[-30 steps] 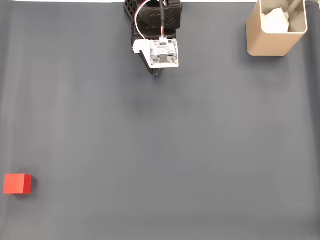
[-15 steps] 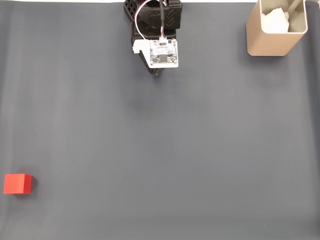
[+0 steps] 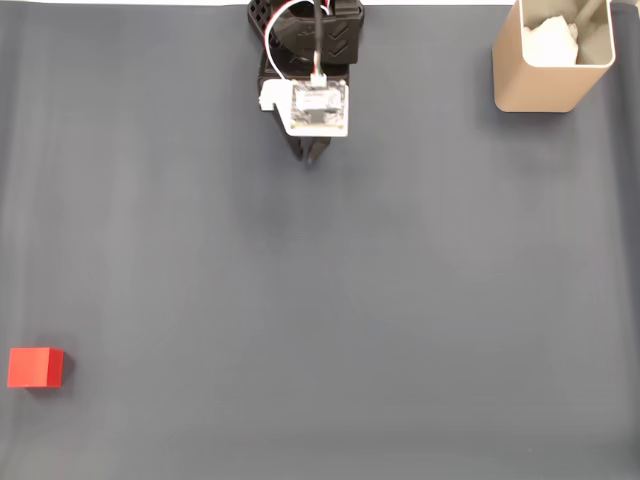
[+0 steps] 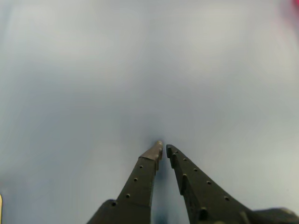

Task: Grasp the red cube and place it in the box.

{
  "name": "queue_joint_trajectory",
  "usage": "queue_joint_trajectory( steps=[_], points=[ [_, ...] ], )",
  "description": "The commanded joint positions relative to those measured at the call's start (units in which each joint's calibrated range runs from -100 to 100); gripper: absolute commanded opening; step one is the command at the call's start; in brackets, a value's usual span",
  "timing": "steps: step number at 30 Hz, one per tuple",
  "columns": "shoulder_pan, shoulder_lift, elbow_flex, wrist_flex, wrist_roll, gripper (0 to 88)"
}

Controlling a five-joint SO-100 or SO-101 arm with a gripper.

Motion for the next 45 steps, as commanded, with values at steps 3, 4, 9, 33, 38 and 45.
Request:
queue_joint_trajectory(
  steps=[3,4,9,33,38,45],
  points=[
    [-0.11,-0.09,-1.38,-15.03,-0.54,0.3],
    [-0.25,0.09,-1.74,-16.83,-0.54,0.3],
    [-1.11,2.08,-5.39,-21.58,-0.73,0.3],
    [-0.96,31.63,-46.63,-20.27,-0.93,0.3],
    [1.1,38.99,-56.76,-14.78,-0.05,0.3],
    [6.64,51.3,-70.99,-7.32,1.17,0.7]
  ],
)
